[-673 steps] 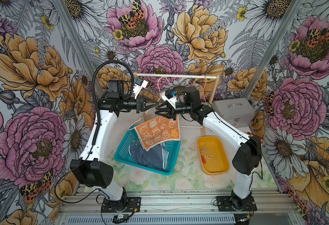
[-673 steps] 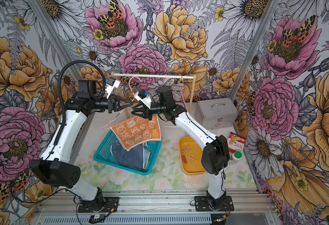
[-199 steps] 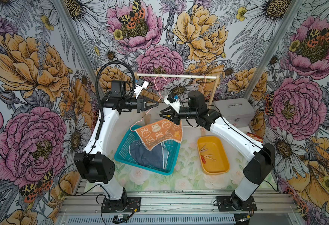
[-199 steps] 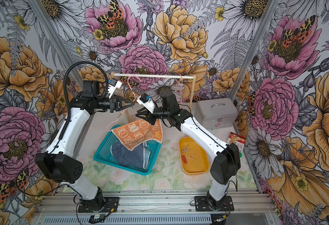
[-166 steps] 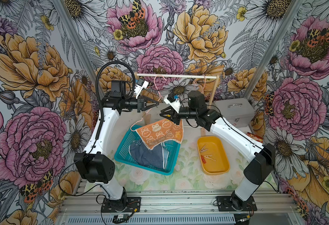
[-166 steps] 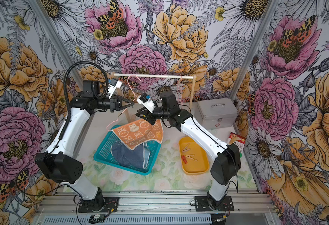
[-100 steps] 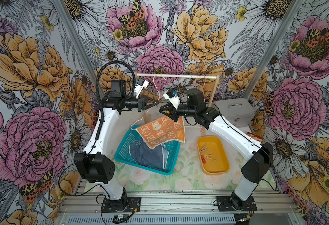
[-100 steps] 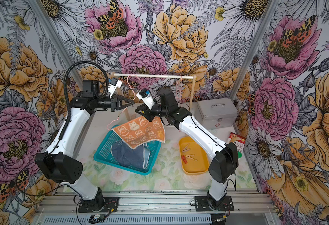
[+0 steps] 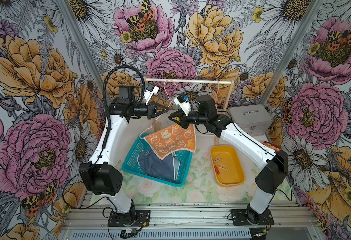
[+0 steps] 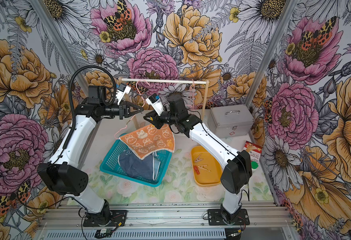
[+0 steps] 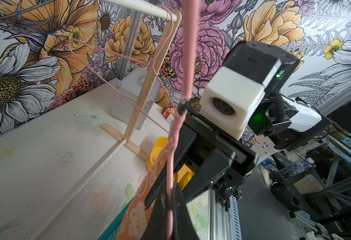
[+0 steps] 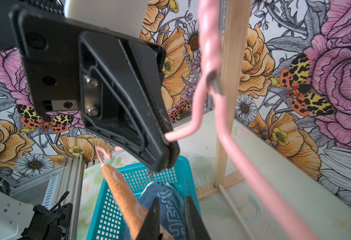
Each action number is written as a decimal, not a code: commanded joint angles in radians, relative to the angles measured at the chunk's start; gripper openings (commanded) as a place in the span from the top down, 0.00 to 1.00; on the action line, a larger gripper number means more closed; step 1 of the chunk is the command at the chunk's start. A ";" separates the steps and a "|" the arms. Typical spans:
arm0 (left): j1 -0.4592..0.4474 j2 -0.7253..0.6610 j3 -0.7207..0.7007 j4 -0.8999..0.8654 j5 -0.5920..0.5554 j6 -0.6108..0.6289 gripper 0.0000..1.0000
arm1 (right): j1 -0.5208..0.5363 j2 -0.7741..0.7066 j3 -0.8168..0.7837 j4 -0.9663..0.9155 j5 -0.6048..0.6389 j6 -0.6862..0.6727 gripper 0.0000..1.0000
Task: Remove the clothespins securing towels to the hanger
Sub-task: Remove the clothespin from the hanger, then place the clothespin in the storage box.
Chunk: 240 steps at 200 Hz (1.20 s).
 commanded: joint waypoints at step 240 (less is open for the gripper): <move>0.021 -0.254 -0.009 -0.026 -0.185 -0.002 1.00 | 0.024 -0.683 -0.992 0.022 0.687 0.322 1.00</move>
